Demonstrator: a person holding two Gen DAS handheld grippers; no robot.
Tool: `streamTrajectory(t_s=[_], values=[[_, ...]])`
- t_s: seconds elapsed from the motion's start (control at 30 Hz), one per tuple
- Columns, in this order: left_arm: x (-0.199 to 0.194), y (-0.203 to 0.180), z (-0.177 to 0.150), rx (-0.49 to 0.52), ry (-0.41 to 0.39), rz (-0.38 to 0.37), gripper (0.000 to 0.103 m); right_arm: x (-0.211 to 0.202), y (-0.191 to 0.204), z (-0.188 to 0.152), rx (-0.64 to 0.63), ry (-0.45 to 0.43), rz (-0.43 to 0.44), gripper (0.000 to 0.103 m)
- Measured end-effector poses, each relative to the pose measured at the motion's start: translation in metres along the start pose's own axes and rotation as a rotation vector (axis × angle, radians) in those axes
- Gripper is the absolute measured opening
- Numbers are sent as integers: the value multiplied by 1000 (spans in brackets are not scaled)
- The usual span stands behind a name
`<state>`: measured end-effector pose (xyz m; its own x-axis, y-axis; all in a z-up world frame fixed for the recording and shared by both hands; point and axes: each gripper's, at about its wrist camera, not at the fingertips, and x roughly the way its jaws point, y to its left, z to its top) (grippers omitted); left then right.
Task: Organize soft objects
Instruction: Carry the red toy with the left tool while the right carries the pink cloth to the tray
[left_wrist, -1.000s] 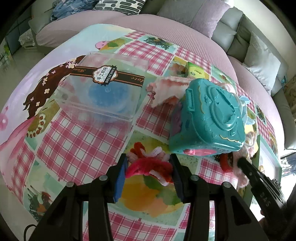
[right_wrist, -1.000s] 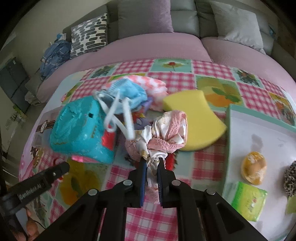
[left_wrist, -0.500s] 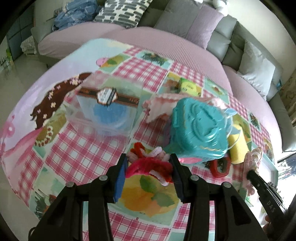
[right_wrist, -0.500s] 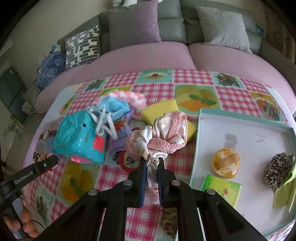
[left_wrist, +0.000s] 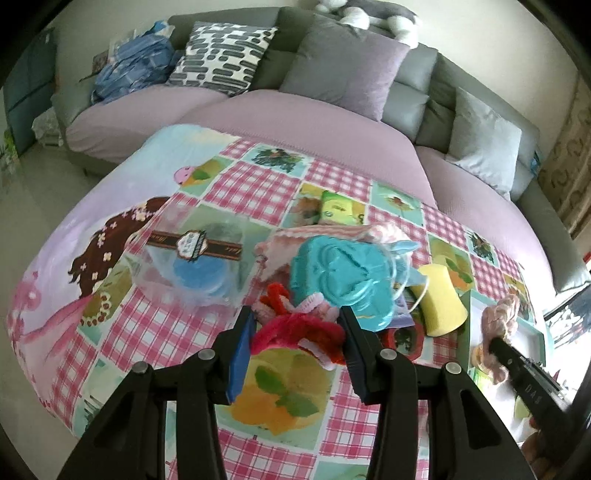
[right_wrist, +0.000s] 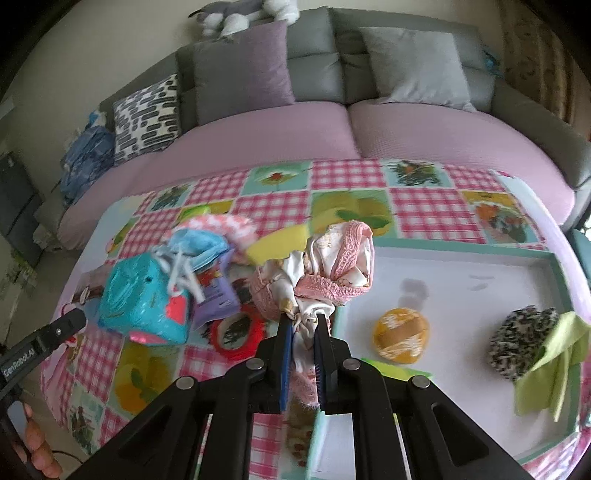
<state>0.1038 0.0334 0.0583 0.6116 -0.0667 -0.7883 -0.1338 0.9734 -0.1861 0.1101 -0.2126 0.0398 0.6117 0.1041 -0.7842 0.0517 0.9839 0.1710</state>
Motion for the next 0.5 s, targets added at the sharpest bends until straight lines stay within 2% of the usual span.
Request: streamTrajectory(t_s=[0.33,0.5], values=[[-3,-71,6,164,-12,-32,47,-19,-48,11,71,-56,-130,11],[-6,-111,12,233,-27,-68,46,-24,-80,14,135,-66,-162,11]])
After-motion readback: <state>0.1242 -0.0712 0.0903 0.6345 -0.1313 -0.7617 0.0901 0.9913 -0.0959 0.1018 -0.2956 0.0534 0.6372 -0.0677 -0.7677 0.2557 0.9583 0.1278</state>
